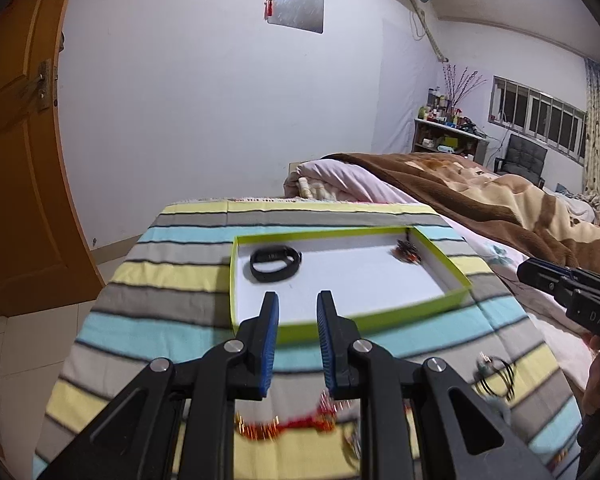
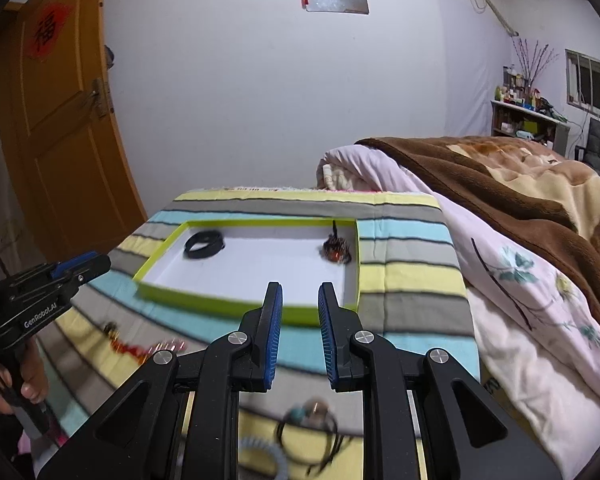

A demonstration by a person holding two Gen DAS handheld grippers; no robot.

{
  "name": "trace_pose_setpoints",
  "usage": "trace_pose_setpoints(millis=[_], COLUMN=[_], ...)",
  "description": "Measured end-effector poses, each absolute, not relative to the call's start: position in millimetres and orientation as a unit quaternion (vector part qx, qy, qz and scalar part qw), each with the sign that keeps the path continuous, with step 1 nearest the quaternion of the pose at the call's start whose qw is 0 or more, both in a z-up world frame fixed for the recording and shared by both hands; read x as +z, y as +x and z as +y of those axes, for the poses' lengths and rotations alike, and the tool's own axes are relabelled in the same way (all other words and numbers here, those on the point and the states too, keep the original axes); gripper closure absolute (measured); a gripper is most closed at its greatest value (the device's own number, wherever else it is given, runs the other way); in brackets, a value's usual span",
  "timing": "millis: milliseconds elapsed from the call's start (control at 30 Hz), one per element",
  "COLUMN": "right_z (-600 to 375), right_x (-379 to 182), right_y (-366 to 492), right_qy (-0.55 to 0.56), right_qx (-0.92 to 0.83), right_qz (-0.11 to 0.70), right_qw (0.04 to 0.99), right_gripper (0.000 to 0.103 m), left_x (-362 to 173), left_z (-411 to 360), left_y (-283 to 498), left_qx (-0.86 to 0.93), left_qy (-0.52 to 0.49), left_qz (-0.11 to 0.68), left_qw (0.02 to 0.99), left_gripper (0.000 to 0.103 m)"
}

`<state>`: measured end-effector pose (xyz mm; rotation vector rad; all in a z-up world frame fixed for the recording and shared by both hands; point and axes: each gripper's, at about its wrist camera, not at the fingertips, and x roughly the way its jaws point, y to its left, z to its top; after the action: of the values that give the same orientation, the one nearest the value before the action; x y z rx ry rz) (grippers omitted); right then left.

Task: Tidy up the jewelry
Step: 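Carry both items into the green box and open both tools to release them, then move the left tool to the grey hair ties while the right tool grasps the light-blue coil tie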

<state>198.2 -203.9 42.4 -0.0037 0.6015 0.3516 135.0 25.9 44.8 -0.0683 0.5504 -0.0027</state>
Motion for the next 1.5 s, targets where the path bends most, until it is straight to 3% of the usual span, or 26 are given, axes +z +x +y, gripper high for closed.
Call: trace_pose_setpoints(millis=[633, 1500], right_z=[-210, -209], right_x=[14, -21], right_y=[103, 123], right_qy=[-0.013, -0.011], right_qx=[0.168, 0.172], right_qz=[0.308, 0.362], right_qw=[0.936, 0.916], right_gripper=[0.084, 0.084], left_x=[18, -12], left_z=[10, -5], left_y=[49, 61], left_qx=[-0.016, -0.052], left_qy=[-0.036, -0.033], left_qz=[0.278, 0.316], left_qw=[0.96, 0.947], left_gripper=[0.083, 0.079])
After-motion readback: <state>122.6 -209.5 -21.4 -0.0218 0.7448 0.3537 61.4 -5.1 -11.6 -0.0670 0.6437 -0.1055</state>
